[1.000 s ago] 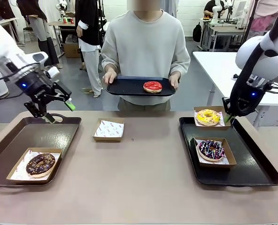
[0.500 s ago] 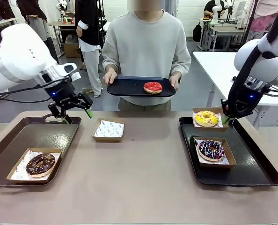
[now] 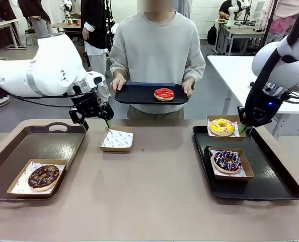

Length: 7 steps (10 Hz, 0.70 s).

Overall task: Individually package the donuts and arrange them on the tray.
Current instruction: Place the picked Paper togo box on the Handle tray while simultaneously picking up another Paper togo box from the table with the other hand.

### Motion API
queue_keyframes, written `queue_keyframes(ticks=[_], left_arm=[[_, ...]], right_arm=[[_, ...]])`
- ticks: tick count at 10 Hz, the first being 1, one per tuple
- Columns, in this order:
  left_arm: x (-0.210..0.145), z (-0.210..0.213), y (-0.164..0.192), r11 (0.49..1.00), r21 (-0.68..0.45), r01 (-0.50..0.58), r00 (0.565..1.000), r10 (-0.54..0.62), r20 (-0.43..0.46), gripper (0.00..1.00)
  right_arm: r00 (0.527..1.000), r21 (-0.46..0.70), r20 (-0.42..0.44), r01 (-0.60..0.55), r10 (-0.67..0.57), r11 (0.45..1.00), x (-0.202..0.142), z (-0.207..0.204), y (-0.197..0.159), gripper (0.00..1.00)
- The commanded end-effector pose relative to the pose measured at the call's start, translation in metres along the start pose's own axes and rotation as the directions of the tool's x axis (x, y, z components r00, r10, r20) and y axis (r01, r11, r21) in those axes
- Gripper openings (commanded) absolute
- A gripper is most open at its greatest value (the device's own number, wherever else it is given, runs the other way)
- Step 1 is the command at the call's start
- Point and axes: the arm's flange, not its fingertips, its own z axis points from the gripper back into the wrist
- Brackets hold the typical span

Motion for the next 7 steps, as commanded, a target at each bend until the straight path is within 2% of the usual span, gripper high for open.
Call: queue_keyframes(ticks=[1,7], left_arm=[[0.0173,-0.0141,-0.0114,0.999,0.026,-0.03,1.0,0.03,-0.004,1.0],[0.0116,-0.0191,-0.0051,1.0,0.007,-0.007,1.0,0.007,-0.018,1.0]], right_arm=[[1.0,-0.011,-0.001,-0.007,0.007,1.0,-0.0009,0.003,-0.0004,0.01],[1.0,-0.011,-0.001,-0.007,0.007,1.0,-0.0009,0.003,-0.0004,0.01]])
